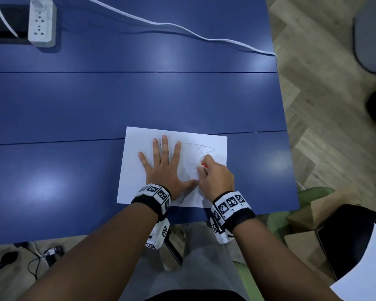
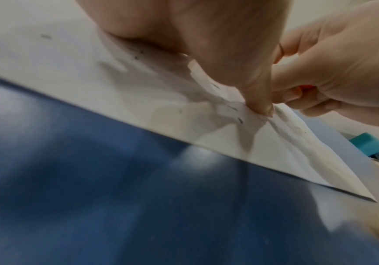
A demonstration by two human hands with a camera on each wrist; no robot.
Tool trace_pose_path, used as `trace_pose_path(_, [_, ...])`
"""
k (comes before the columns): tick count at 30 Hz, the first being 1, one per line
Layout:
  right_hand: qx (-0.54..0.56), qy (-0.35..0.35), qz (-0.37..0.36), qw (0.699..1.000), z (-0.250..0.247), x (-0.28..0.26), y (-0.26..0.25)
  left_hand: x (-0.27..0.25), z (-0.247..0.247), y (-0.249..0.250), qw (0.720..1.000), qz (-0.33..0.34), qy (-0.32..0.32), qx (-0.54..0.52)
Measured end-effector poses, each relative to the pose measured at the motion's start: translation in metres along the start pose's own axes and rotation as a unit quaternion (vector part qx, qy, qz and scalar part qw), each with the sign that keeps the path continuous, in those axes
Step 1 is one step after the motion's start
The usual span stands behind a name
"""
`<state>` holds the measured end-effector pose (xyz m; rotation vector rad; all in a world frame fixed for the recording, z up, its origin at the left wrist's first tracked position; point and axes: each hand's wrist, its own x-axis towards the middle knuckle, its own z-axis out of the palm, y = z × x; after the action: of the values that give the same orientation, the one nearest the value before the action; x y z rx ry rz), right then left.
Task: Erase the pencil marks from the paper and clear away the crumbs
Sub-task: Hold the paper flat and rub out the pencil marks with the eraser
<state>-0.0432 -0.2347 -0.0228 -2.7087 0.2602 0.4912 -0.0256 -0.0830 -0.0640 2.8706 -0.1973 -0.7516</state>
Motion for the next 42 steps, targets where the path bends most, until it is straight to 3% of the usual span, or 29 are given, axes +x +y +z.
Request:
trace_pose_path(3, [-0.021, -0.015, -0.024, 0.999, 0.001, 0.003, -0.001, 0.001, -0.001, 0.001, 1.0, -0.002, 0.005, 0.005])
trace_pose_path(6, [-0.002, 0.023, 0.007, 1.0, -0.009, 0.018, 0.01, 0.001, 0.0, 0.0, 1.0, 0.0, -0.002, 0.007])
trace_pose_path(11, [-0.042, -0.029, -0.056, 0.997, 0.0, 0.005, -0.002, 0.001, 0.002, 0.002, 1.0, -0.002, 0.006, 0.01])
trace_pose_path(15, [-0.016, 0.007, -0.016, 1.0, -0.003, 0.016, 0.003, 0.001, 0.002, -0.001, 1.0, 0.0, 0.015, 0.015])
trace_pose_path(20, [-0.025, -0.053, -0.062, 0.996, 0.004, 0.006, -0.013, 0.001, 0.003, 0.002, 0.999, -0.001, 0.036, 0.0])
trace_pose_path(24, [-0.015, 0.001, -0.014, 1.0, -0.001, 0.017, -0.005, 0.002, 0.004, -0.001, 1.0, 0.003, 0.012, 0.015])
trace_pose_path(28, [-0.013, -0.051, -0.055, 0.997, 0.003, 0.006, -0.014, 0.001, 0.005, 0.002, 0.999, -0.004, 0.033, -0.003])
trace_pose_path(33, [0.002, -0.001, -0.021, 1.0, -0.001, 0.019, -0.007, 0.003, 0.006, -0.002, 1.0, 0.003, 0.01, 0.023])
trace_pose_path(37, [-0.001, -0.056, -0.063, 0.996, 0.004, 0.006, -0.018, 0.002, 0.008, 0.001, 0.999, -0.004, 0.037, 0.016])
trace_pose_path(42, [0.029, 0.005, -0.011, 0.999, 0.002, 0.017, -0.013, 0.003, 0.007, -0.001, 1.0, -0.001, 0.018, 0.022])
